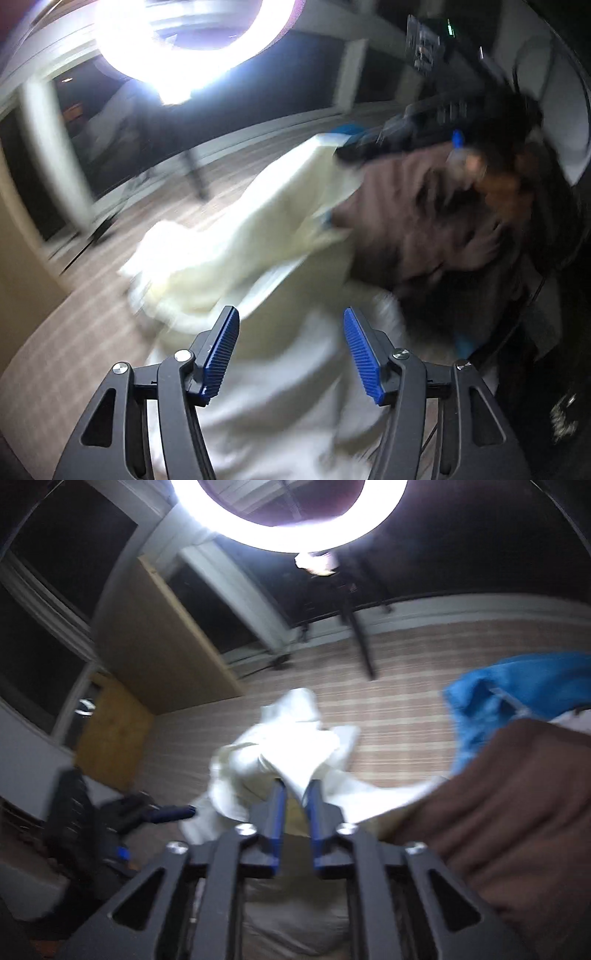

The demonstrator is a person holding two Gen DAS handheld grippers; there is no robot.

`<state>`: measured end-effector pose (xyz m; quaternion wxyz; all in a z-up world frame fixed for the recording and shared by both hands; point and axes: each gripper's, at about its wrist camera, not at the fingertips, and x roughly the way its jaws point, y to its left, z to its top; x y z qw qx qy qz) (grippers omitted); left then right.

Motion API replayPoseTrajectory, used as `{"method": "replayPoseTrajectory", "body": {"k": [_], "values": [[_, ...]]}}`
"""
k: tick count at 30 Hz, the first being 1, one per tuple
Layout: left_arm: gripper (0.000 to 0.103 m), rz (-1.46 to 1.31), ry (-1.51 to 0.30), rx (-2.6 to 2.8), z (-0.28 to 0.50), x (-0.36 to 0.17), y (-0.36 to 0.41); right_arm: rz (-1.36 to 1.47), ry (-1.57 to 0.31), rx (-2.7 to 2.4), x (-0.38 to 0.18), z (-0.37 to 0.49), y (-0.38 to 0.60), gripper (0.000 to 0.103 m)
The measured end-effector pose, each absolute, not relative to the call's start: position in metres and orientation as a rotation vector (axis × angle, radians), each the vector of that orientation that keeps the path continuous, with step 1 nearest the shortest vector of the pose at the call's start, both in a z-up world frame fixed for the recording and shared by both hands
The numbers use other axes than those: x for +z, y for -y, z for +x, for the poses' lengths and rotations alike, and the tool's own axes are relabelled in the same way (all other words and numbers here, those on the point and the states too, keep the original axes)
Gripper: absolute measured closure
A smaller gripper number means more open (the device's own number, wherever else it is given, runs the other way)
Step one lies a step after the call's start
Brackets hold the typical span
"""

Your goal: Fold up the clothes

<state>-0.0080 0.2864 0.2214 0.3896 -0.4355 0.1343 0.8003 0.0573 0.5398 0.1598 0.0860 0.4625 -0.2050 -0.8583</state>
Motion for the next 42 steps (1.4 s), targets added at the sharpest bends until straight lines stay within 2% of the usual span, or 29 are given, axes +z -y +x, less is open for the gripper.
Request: {"method": "replayPoseTrajectory", "body": {"k": [1,4,6,7,9,13,18,19,22,23,25,27,28,29,30,31,32,34,38,39,42], "values": [[0.046,-1.100,-0.337,2.011,-0.014,0.220,-0.299,1.419,0.559,-2.622,0.154,0.063,-0.546,0.064],[0.046,-1.095,-0.310,1.933,-0.035,0.212,-0.341,1.623,0.426,-2.682,0.118,0.070,-0.563,0.065],[0.046,-1.113,-0.299,1.898,-0.049,0.200,-0.365,1.761,0.310,-2.703,0.096,0.077,-0.574,0.086],[0.046,-1.128,-0.312,1.887,-0.057,0.191,-0.380,1.815,0.212,-2.712,0.088,0.084,-0.578,0.103],[0.046,-1.154,-0.372,1.896,-0.068,0.174,-0.403,1.861,0.169,-2.684,0.082,0.102,-0.592,0.103],[0.046,-1.211,-0.628,1.965,-0.085,0.133,-0.434,1.886,0.182,-2.679,0.086,0.142,-0.625,0.103],[0.046,-1.315,-0.812,2.053,-0.115,0.089,-0.405,1.892,0.251,-2.722,0.094,0.182,-0.656,0.103],[0.042,-1.345,-0.821,2.071,-0.123,0.081,-0.393,1.892,0.272,-2.730,0.095,0.185,-0.661,0.103],[0.052,-1.406,-0.629,2.068,-0.142,0.086,-0.358,1.875,0.346,-2.752,0.102,0.186,-0.669,0.103],[0.052,-1.418,-0.590,2.067,-0.145,0.089,-0.349,1.868,0.363,-2.758,0.105,0.184,-0.669,0.103],[0.052,-1.354,-0.640,2.076,-0.138,0.101,-0.348,1.853,0.398,-2.770,0.112,0.181,-0.669,0.103],[0.052,-1.311,-0.698,2.092,-0.133,0.108,-0.347,1.824,0.332,-2.806,0.123,0.175,-0.656,0.103],[0.053,-1.303,-0.702,2.099,-0.133,0.111,-0.346,1.807,0.280,-2.828,0.131,0.171,-0.647,0.095],[0.057,-1.308,-0.676,2.099,-0.134,0.112,-0.343,1.769,0.209,-2.841,0.138,0.165,-0.635,0.079],[0.070,-1.312,-0.649,2.098,-0.135,0.114,-0.340,1.708,0.120,-2.844,0.146,0.155,-0.620,0.068],[0.083,-1.305,-0.618,2.098,-0.129,0.117,-0.340,1.649,0.041,-2.846,0.152,0.146,-0.606,0.047],[0.086,-1.291,-0.587,2.103,-0.127,0.120,-0.336,1.596,-0.031,-2.847,0.155,0.135,-0.593,0.039],[0.095,-1.253,-0.523,2.112,-0.122,0.128,-0.329,1.510,-0.178,-2.826,0.153,0.107,-0.567,0.039],[0.095,-1.229,-0.513,2.136,-0.118,0.133,-0.315,1.535,-0.409,-2.628,0.107,0.036,-0.534,0.039],[0.092,-1.231,-0.502,2.137,-0.122,0.130,-0.311,1.571,-0.455,-2.574,0.091,0.020,-0.529,0.039],[0.090,-1.242,-0.453,2.142,-0.119,0.132,-0.303,1.585,-0.432,-2.490,0.059,-0.008,-0.526,0.039]]}}
